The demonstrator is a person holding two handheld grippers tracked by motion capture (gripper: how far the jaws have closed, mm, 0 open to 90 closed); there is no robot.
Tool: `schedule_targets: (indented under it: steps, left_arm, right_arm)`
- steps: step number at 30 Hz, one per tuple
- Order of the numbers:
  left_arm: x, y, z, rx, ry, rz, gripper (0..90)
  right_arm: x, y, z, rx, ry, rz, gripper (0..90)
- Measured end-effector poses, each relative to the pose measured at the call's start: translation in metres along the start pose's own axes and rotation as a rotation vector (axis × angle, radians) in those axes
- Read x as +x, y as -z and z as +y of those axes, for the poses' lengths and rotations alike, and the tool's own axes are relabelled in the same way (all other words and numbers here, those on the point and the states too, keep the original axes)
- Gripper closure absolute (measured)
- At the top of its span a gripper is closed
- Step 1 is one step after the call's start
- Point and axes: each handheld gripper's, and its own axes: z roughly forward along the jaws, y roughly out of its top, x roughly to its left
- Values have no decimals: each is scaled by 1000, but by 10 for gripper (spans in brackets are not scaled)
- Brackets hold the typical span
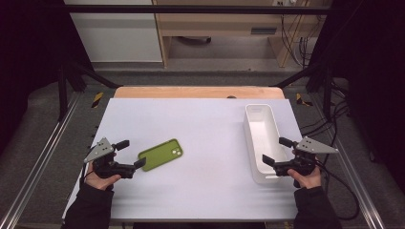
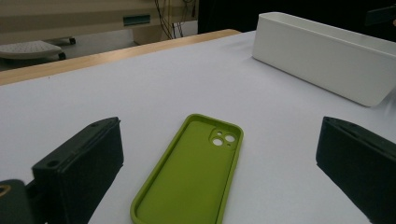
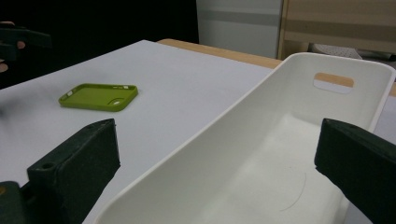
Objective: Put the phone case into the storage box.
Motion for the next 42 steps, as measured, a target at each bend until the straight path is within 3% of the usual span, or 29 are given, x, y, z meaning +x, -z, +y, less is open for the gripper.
schedule_targets:
  steps: [22, 42]
  left_arm:
    - [4, -1, 24, 25, -16, 10, 0]
    - [12, -30, 35, 115, -29, 24, 1]
  right_arm:
    - [1, 0, 1, 2, 4, -1, 6]
    - [1, 0, 1, 9, 10, 0, 6]
